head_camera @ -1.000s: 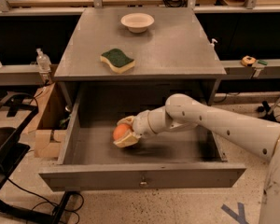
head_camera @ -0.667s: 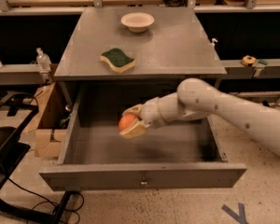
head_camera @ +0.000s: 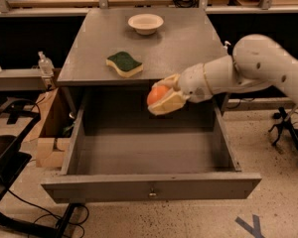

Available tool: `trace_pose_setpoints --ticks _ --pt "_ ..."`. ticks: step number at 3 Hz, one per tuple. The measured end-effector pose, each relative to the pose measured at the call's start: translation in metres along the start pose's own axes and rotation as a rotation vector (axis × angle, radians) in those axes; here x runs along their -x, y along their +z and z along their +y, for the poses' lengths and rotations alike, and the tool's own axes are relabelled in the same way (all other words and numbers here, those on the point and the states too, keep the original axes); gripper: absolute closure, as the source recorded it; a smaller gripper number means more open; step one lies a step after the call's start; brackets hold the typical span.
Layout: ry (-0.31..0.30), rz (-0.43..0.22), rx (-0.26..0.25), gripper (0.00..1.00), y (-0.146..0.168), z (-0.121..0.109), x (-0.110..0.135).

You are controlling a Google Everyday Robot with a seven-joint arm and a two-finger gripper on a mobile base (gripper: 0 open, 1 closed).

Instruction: Pick orange from top drawer and place on counter

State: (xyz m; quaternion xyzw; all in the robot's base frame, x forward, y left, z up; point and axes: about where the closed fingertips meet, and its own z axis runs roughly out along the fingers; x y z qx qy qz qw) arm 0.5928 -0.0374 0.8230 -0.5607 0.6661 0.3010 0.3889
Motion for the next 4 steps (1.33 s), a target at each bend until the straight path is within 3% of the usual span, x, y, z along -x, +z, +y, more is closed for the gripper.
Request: trace_pose_setpoints --ticks 1,2,3,4 --pt "-0.007 -0.046 -0.065 1.00 -0.058 -0.031 0.043" --pt "-0.030 -0.091 -0.160 1.00 -0.092 -0.074 0.075" --pt "-0.040 -0.123 -0.278 1.00 -0.109 -0.112 0.089" --pt "-0.013 -0.147 -0.418 1.00 -0.118 -0.154 0.085"
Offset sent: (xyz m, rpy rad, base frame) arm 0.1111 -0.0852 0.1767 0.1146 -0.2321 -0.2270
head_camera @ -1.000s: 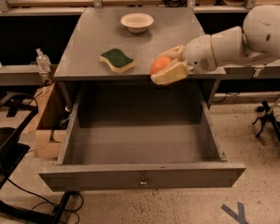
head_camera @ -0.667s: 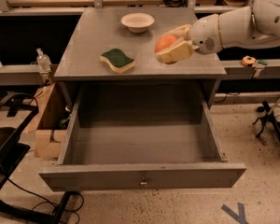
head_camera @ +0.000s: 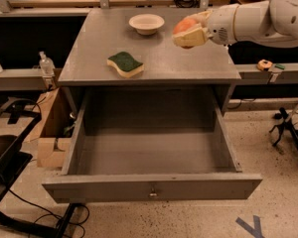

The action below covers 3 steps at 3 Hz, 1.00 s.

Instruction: Pick orange from top drawer and place on counter

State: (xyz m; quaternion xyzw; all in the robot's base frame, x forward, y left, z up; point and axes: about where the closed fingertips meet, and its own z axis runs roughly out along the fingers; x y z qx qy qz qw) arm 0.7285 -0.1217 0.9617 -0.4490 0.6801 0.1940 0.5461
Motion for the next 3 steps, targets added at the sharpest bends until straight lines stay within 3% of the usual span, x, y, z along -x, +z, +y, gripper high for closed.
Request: trace_pose_setpoints --ticks 1,2,3 --pt "0.000 0.000 0.000 1.00 0.000 0.000 0.000" --pt "0.024 -0.007 -0.031 1.00 0.008 -0.012 -0.003" --pt "0.075 -0.022 -0.109 1.00 0.031 -0.047 -0.004"
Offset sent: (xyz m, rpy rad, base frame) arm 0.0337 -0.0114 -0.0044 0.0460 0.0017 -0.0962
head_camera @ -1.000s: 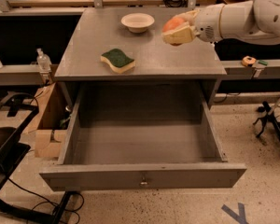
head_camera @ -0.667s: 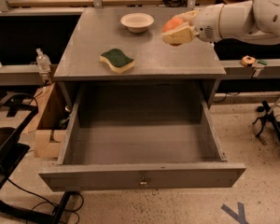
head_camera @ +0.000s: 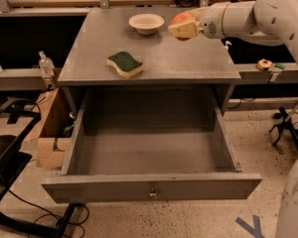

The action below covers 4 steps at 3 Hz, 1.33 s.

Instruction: Pick orange from top drawer and place on counter

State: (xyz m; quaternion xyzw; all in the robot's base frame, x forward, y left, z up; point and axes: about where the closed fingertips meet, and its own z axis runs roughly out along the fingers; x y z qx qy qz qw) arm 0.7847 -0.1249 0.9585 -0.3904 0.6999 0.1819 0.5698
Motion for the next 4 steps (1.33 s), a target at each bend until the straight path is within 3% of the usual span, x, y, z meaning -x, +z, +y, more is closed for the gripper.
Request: trace_pose_setpoints --ticks 1,2,4 --pt "0.040 -0.017 -0.085 1.00 0.036 -0.035 -0.004" --pt "0.054 -0.016 -0.115 1.00 0.051 -0.047 -0.011" --pt "0.128 -0.002 -0.205 1.00 0.061 -0.069 -0.059"
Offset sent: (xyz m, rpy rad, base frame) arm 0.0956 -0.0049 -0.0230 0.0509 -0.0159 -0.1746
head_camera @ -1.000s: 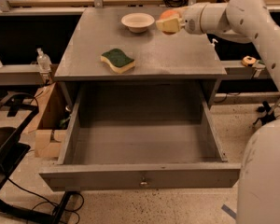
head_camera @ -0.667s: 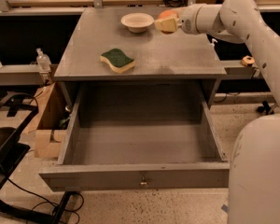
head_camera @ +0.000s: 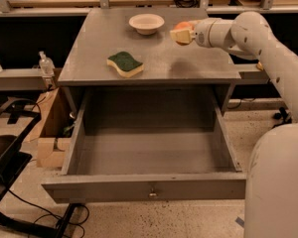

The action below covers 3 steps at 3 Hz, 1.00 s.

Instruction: Pick orange from top drawer and place on counter

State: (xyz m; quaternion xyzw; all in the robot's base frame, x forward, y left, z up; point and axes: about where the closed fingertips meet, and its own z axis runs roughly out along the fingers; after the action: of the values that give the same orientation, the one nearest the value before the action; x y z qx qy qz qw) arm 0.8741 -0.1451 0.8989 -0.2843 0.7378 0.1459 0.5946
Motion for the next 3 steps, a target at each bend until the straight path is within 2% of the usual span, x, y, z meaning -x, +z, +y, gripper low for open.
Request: trace_pose_setpoints --ticks 1,2,3 --pt "0.034 0.005 -0.005 1.00 0.005 -0.001 -0.020" --pt "0.056 0.034 0.018 1.00 0.014 0.004 -0.035" --pt "0.057 0.035 0.023 0.82 0.016 0.006 -0.036"
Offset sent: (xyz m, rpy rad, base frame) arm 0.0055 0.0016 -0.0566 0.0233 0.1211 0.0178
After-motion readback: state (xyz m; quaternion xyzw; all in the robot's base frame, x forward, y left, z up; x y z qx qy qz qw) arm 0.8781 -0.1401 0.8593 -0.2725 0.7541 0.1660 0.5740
